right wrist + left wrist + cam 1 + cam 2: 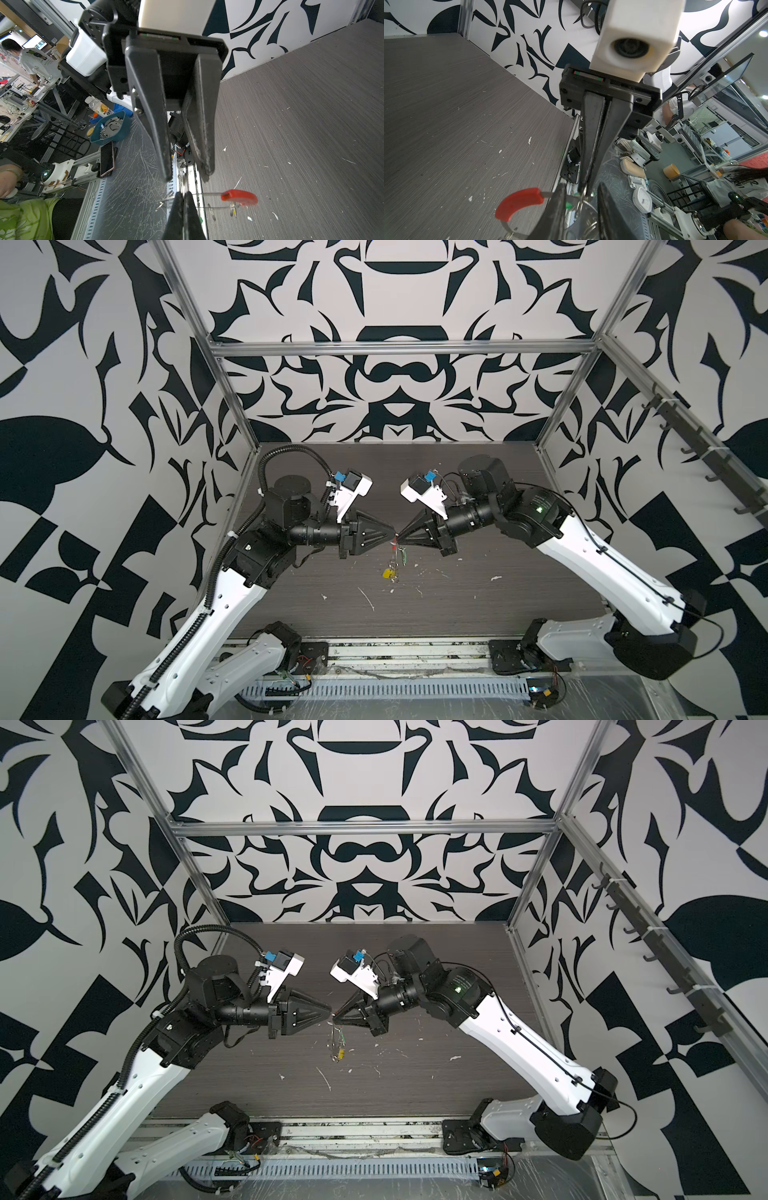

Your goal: Remove the keys from the keyring

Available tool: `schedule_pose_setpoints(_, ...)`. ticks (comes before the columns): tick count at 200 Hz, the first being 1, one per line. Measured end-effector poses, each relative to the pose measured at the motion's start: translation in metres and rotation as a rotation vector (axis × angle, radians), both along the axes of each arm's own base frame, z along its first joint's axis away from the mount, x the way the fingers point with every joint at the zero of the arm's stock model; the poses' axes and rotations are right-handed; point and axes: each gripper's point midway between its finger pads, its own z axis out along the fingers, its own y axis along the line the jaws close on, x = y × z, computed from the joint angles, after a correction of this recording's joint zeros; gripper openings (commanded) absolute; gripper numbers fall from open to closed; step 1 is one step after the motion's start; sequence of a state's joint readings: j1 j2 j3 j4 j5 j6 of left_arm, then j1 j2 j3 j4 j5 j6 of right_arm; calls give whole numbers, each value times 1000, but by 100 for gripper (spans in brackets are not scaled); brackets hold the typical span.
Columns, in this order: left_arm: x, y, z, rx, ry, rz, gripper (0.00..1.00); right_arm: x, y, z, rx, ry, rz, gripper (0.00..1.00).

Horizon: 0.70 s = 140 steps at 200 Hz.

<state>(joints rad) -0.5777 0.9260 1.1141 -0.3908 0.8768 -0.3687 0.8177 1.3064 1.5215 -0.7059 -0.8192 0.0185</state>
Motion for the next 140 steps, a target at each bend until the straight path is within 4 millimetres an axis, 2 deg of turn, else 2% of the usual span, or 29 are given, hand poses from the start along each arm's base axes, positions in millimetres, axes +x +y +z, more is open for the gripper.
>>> schedule_pose_setpoints(20, -1, -1, -1, 3, -3, -5, 23, 1, 1, -1, -2, 4, -1, 0)
schedule_pose_setpoints(56, -4, -2, -3, 12, -7, -11, 21, 1, 1, -1, -1, 5, -2, 0)
schedule_pose_setpoints(98, -5, -3, -6, 24, -20, -6, 0, 1, 1, 0, 2, 13, -7, 0)
schedule_pose_setpoints(140, -3, -3, -3, 26, -63, 22, 0, 4, 2, 1, 9, 28, -22, 0)
